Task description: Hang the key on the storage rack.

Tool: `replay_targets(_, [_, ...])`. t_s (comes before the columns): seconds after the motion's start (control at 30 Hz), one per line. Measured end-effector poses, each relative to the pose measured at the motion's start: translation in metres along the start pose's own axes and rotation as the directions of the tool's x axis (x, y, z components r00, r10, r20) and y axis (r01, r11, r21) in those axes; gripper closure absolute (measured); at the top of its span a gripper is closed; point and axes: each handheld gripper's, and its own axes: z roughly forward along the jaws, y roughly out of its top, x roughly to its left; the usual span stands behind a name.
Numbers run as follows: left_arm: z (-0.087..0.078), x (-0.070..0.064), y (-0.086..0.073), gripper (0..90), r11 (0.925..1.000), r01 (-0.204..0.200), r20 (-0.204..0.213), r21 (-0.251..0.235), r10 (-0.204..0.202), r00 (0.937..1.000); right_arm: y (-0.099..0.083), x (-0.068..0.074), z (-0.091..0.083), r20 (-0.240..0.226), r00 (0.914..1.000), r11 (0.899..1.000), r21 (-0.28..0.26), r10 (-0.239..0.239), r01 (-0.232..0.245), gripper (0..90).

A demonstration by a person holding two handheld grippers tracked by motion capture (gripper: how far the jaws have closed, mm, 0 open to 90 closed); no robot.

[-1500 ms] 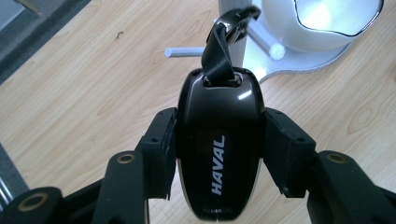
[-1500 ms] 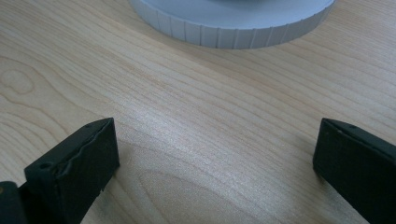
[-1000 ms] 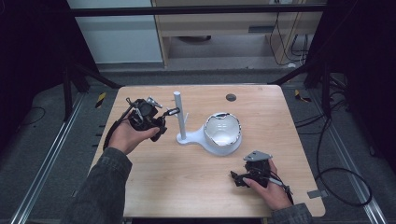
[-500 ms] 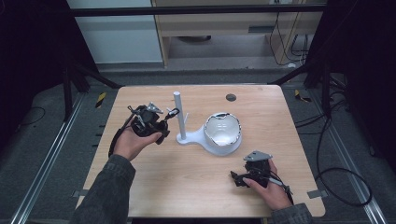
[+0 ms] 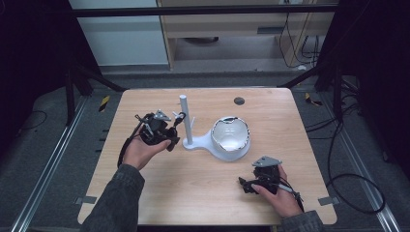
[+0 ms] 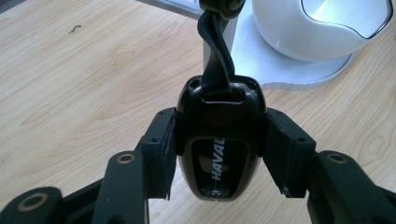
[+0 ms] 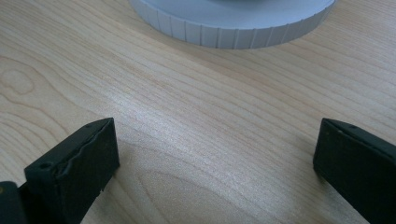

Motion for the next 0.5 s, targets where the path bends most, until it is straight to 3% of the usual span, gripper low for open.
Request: replay_targets(0.5, [0.0075,-0.0036,-0.0025,48.5,0.9995,0.010,0.007,-0.030,-0.009,0.9999,0.0000,-0.0002,0.0000,-0.003,1.0000,1.000,0.001,-0.001,0.001,0.4])
